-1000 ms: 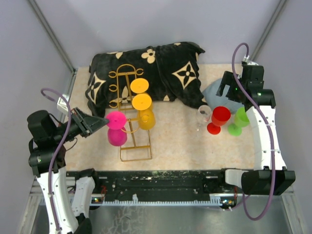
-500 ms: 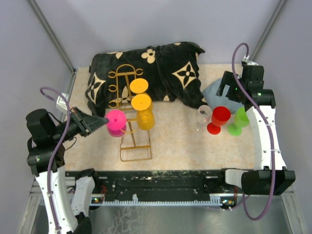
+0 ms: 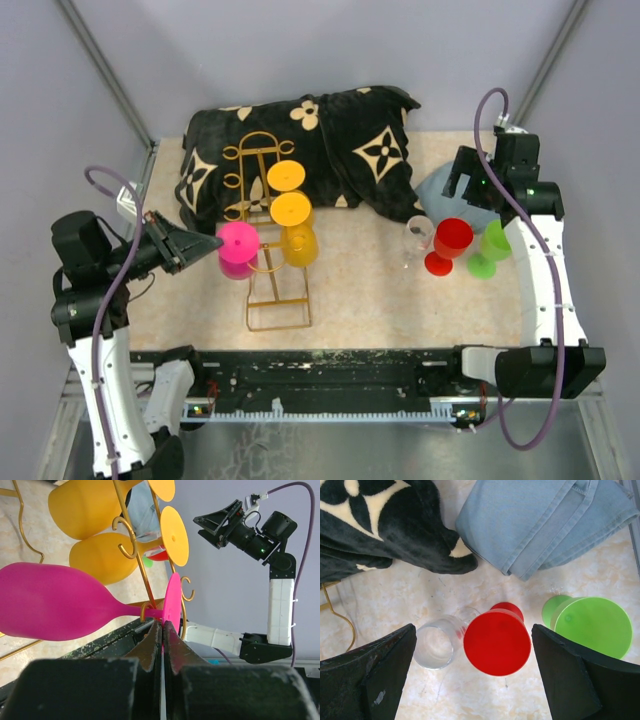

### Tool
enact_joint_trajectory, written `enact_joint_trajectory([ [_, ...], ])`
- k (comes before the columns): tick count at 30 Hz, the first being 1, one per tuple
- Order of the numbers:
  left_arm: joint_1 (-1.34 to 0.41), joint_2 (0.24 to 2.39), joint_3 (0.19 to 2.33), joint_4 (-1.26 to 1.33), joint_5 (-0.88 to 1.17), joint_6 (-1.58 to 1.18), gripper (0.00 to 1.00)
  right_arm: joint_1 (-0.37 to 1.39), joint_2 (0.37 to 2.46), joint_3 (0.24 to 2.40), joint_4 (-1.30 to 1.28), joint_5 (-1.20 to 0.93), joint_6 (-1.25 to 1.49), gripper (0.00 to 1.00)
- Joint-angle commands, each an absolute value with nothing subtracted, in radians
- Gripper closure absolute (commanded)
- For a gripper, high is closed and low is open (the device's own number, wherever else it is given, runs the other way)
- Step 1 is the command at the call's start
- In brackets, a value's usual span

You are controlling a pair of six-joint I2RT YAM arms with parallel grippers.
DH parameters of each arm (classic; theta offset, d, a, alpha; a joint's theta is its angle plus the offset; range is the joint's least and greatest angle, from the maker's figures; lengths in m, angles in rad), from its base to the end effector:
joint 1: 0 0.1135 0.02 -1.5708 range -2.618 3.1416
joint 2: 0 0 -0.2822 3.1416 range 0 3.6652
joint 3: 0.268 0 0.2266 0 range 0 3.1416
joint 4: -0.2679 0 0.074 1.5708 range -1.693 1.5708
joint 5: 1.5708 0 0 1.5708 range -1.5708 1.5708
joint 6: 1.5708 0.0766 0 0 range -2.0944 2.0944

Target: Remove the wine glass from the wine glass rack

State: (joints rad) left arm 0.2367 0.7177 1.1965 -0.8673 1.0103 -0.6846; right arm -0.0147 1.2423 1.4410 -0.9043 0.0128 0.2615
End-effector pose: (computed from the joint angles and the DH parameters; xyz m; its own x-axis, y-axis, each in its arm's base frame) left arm 0.0929 -0.0443 0.4096 -0.6883 -0.5118 -0.5141 0.2610 0.4866 -0.8337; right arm 0.2459 -0.0046 0.3849 -0.6200 0.2677 -0.7376 0.1912 0.9632 0.1888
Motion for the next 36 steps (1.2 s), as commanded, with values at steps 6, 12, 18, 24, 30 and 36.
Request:
enact_joint_trajectory([
  [6,0.244,0.750,1.207,-0.868,1.081,-0.741,1.00,-0.005,1.238,1.458,-0.860,0.020,0.248,0.02],
  [12,0.244,0.756,1.203,-0.873,1.098,-0.769,1.00,-0.006,1.229,1.446,-0.862,0.031,0.244,0.02],
  [18,0.244,0.742,1.202,-0.906,1.077,-0.771,1.00,-0.006,1.230,1.437,-0.858,0.025,0.243,0.02],
  [24,0.244,0.718,1.238,-0.960,1.016,-0.757,1.00,0.003,1.239,1.432,-0.850,0.015,0.243,0.02],
  [30,0.250,0.690,1.283,-1.020,0.896,-0.731,1.00,0.017,1.251,1.434,-0.844,0.007,0.245,0.02],
  [36,0.276,0.685,1.292,-1.041,0.862,-0.730,1.00,0.020,1.258,1.439,-0.844,0.000,0.248,0.02],
])
